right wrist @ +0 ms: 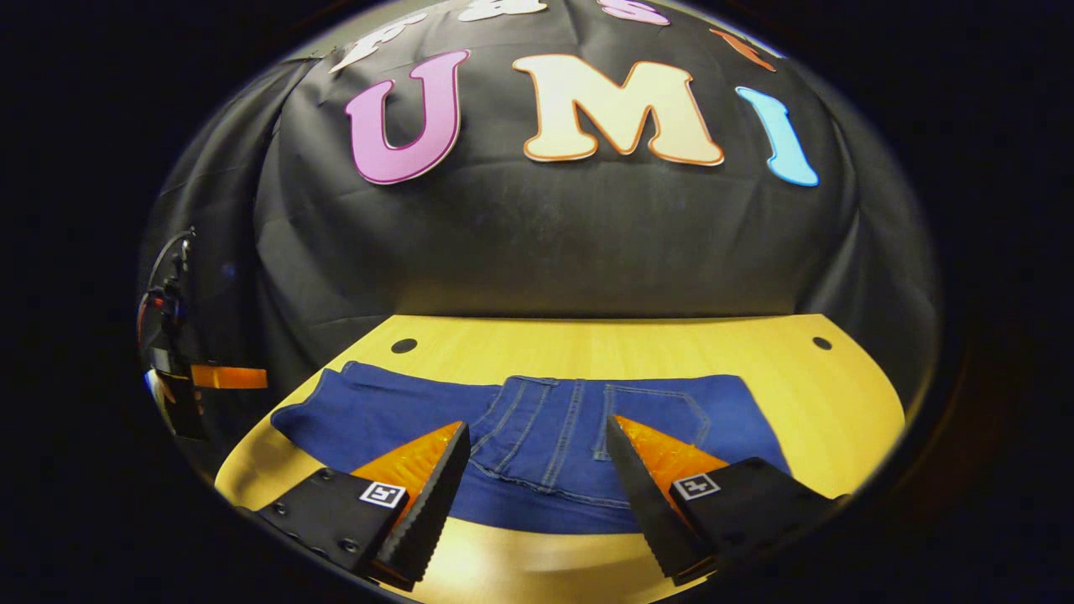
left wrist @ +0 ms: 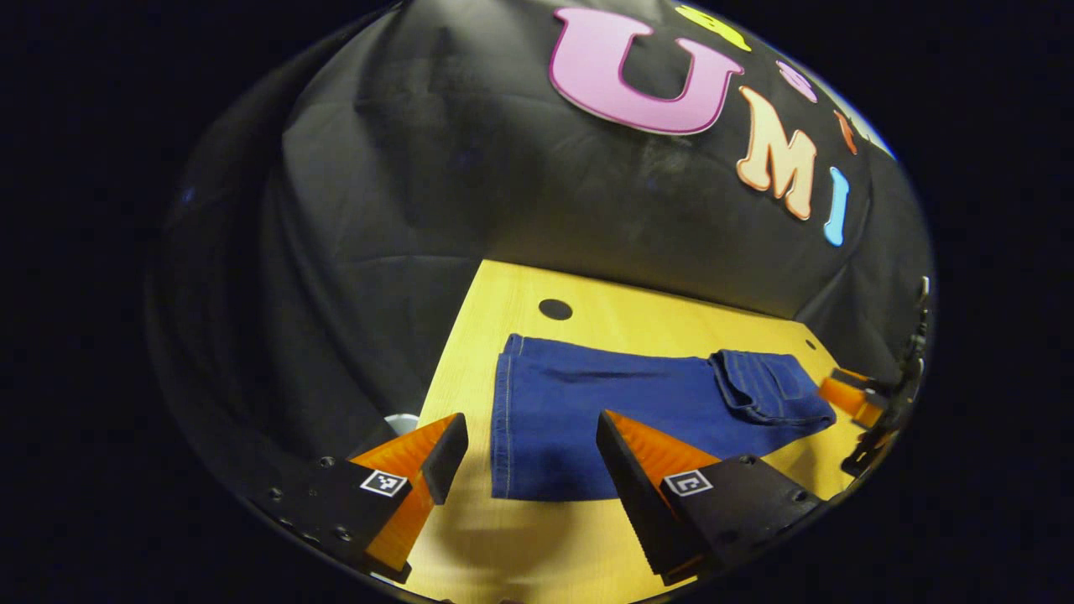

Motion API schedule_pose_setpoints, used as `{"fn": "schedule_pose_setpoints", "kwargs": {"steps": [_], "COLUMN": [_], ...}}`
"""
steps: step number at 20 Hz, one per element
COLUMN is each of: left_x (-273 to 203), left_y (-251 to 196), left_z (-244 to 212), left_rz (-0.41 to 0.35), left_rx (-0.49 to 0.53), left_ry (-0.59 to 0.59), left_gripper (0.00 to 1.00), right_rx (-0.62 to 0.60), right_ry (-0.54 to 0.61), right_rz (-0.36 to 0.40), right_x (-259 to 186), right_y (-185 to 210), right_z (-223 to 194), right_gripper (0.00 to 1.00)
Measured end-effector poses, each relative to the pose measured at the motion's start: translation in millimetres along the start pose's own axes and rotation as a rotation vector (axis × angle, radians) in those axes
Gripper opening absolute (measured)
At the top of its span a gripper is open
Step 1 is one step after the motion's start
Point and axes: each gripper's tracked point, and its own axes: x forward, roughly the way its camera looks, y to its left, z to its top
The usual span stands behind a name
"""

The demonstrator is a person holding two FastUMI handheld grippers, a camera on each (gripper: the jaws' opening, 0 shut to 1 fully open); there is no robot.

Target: Grasp the waist and the cuffs of the jeans and fold them to make the two legs overlap; first hold the waist and fold one-third of the jeans toward the cuffs, then hold the cuffs and fold the remaining one-third in the same direction to finish folding.

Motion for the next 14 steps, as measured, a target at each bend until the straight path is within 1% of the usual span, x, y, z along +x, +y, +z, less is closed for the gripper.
{"fn": "schedule_pose_setpoints", "kwargs": {"steps": [1, 2, 3, 5, 8, 9, 10, 11, 13, 14], "left_x": [11, 22, 31, 47, 61, 63, 68, 67, 65, 63], "left_y": [0, 1, 0, -2, 2, 2, 2, 2, 1, 9], "left_z": [-7, -16, -22, -33, -50, -49, -45, -48, -51, -53], "left_rz": [0.001, 0.000, -0.005, -0.006, 0.031, 0.050, 0.051, 0.058, 0.062, 0.093], "left_rx": [0.002, 0.003, 0.005, 0.013, 0.029, 0.039, 0.042, 0.040, 0.073, 0.110], "left_ry": [0.032, 0.059, 0.088, 0.130, 0.198, 0.199, 0.183, 0.192, 0.179, 0.180], "left_gripper": [0.95, 0.95, 0.95, 0.95, 0.96, 0.95, 0.96, 0.95, 0.96, 0.92], "right_rx": [-0.004, -0.009, -0.015, -0.016, -0.001, 0.003, 0.006, 0.008, 0.016, 0.022], "right_ry": [-0.001, -0.001, -0.001, 0.002, 0.003, -0.004, -0.008, -0.013, -0.009, -0.002], "right_rz": [-0.024, -0.049, -0.077, -0.129, -0.182, -0.190, -0.198, -0.201, -0.197, -0.195], "right_x": [-11, -21, -30, -47, -67, -72, -75, -77, -77, -78], "right_y": [-13, -26, -40, -67, -93, -99, -103, -106, -108, -108], "right_z": [2, 4, 6, 7, 7, 8, 7, 7, 3, -1], "right_gripper": [0.96, 0.96, 0.99, 0.99, 0.99, 0.99, 0.99, 0.99, 0.99, 0.99]}}
